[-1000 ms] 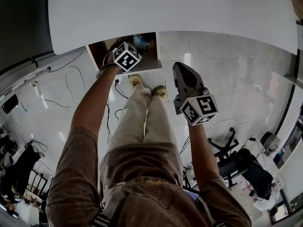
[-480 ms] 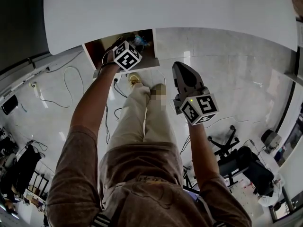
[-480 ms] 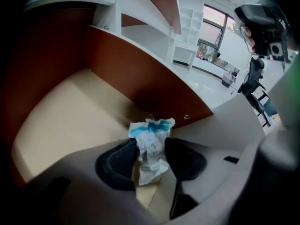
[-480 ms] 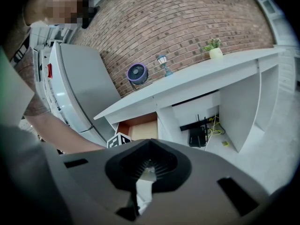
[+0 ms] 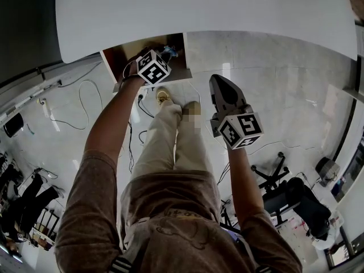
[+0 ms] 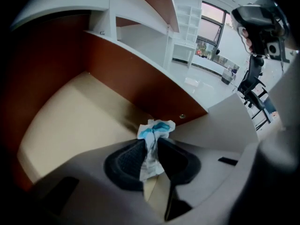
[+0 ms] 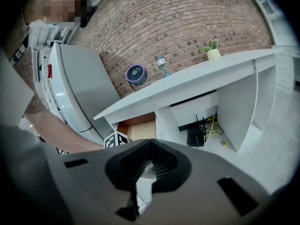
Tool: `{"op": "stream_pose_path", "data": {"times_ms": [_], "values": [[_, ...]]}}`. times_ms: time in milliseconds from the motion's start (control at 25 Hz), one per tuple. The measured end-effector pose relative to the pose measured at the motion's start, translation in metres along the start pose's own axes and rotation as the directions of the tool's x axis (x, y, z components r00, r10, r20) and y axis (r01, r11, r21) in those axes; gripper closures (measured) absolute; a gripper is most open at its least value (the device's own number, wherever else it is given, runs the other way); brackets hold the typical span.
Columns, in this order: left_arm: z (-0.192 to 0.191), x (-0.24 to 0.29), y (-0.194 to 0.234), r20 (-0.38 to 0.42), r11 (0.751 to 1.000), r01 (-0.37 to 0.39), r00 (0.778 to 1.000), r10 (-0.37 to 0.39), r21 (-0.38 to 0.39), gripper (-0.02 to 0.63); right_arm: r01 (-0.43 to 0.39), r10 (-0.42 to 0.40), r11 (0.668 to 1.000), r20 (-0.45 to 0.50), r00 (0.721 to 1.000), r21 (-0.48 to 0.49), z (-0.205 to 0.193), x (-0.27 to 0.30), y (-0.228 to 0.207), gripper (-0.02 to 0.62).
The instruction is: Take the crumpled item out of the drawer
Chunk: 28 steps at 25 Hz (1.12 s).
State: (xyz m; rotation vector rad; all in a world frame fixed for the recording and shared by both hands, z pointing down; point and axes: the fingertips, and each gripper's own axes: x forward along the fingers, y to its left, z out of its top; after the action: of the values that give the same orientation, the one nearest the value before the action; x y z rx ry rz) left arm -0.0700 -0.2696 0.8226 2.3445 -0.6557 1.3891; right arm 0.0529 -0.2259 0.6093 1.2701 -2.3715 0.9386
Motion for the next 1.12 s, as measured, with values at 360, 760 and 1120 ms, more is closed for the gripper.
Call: {"op": "stream_pose_path", "data": {"times_ms": [360, 760, 1120], "values": [[0.021, -0.038, 0.002, 0.034, 0.997, -0.076, 0.997, 0.075, 0.021, 0.529, -0.007, 0.008, 0.999, 0.027, 1.0, -0.038, 0.026, -0.017, 0.003, 0.598], [0.074, -0.121, -0.005, 0.124, 0.988, -0.149, 0.981, 0.152, -0.033, 0.529, -0.032, 0.04, 0.995, 0.081, 0.996, -0.094, 0.082, -0.053, 0.019, 0.598], [0.143, -0.224, -0.024, 0.251, 0.972, -0.199, 0.941, 0.226, -0.127, 0.529, -0.068, 0.086, 0.987, 0.12, 0.989, -0.143, 0.134, -0.094, 0.031, 0.598]]}}
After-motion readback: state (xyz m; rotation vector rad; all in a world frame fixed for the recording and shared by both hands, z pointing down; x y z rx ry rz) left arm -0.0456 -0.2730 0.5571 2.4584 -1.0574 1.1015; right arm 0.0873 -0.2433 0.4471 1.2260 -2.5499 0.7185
